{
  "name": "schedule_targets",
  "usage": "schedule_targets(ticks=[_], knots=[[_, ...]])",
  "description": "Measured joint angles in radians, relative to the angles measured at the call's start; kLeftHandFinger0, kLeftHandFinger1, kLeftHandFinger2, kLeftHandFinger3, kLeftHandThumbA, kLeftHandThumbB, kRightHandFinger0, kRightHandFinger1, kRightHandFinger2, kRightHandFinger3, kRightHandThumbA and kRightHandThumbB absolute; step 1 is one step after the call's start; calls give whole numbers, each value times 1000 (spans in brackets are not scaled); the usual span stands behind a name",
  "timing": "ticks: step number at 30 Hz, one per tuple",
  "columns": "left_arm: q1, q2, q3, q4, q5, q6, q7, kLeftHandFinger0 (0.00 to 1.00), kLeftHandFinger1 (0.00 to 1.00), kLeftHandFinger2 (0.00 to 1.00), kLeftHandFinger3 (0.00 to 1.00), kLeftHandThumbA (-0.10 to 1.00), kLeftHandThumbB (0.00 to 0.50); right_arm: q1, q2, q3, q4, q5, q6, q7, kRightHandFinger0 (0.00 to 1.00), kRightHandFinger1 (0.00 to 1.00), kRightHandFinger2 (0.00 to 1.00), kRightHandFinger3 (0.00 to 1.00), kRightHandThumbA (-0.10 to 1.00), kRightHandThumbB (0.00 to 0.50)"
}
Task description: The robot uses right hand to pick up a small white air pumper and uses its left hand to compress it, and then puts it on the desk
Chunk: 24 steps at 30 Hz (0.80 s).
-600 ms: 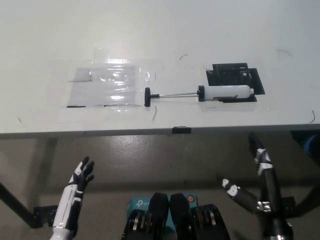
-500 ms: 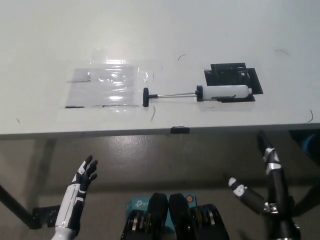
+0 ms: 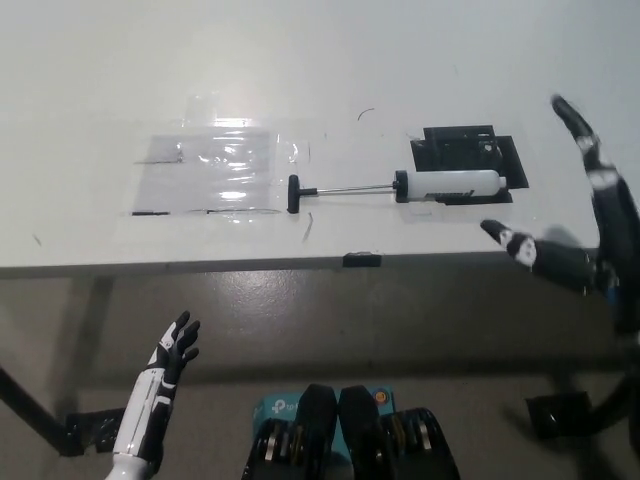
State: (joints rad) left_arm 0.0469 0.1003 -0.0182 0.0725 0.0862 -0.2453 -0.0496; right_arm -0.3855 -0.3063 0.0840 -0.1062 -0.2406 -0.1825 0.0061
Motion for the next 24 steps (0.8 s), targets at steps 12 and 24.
schedule_targets(ticks=[12, 24], knots=[[14, 1, 1, 0, 6, 0, 0, 1000, 1000, 1000, 1000, 1000, 73, -439, -72, 225, 555, -33, 190, 251, 1000, 1000, 1000, 1000, 884, 470], [14, 15, 6, -13, 14, -2, 0, 1000, 1000, 1000, 1000, 1000, 70, -768, -2, 380, 1116, -84, 270, 424, 1000, 1000, 1000, 1000, 864, 425]])
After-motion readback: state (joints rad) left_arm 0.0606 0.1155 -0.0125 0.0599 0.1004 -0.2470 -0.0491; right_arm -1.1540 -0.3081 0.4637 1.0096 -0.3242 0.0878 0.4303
